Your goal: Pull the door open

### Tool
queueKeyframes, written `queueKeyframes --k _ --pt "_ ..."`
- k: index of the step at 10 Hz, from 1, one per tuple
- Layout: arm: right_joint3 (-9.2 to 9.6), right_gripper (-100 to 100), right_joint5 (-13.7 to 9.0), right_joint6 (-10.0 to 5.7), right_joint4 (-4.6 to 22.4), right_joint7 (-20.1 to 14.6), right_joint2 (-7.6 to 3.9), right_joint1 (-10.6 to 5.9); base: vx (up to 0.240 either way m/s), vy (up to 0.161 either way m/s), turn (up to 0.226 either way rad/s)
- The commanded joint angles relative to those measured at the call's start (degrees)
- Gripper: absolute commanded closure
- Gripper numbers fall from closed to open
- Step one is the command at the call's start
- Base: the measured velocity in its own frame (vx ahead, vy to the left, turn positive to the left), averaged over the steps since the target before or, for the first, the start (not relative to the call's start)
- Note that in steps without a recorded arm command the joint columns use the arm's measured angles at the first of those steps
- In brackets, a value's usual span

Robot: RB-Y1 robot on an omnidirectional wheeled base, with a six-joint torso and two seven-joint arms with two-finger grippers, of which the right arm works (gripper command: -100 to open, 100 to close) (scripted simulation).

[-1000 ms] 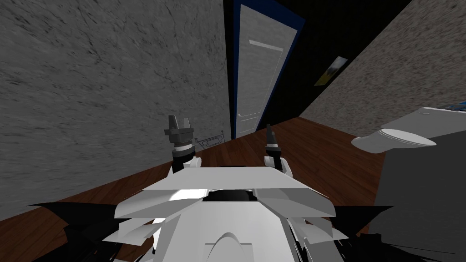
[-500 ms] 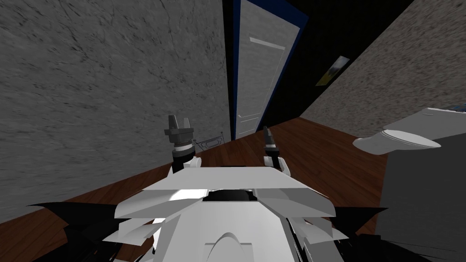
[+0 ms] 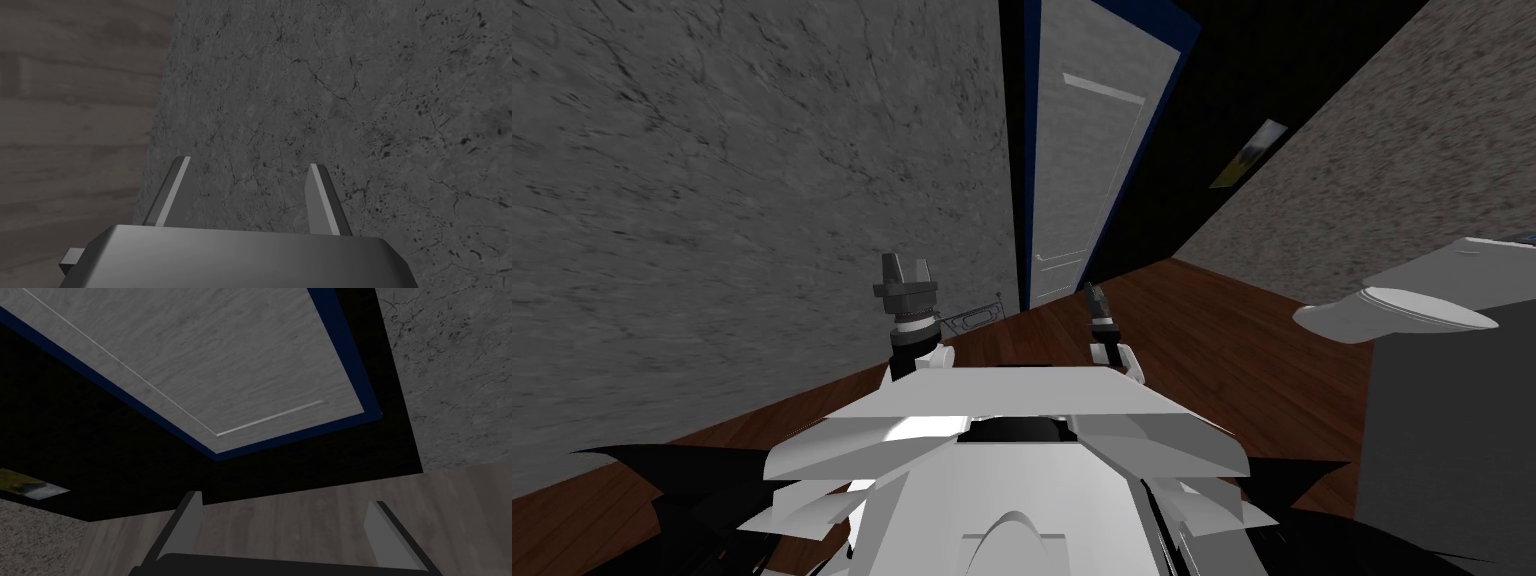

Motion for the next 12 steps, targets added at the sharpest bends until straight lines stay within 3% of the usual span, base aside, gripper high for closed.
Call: queueKeyframes --k 1,12 --pt "-0.51 -100 1.3 -0.92 2.4 1.3 -0.24 -0.91 0.099 0.004 -0.006" --pt "-3.90 -100 10.2 -7.37 20.1 10.3 -1.02 -7.99 0.099 -0.003 -0.004"
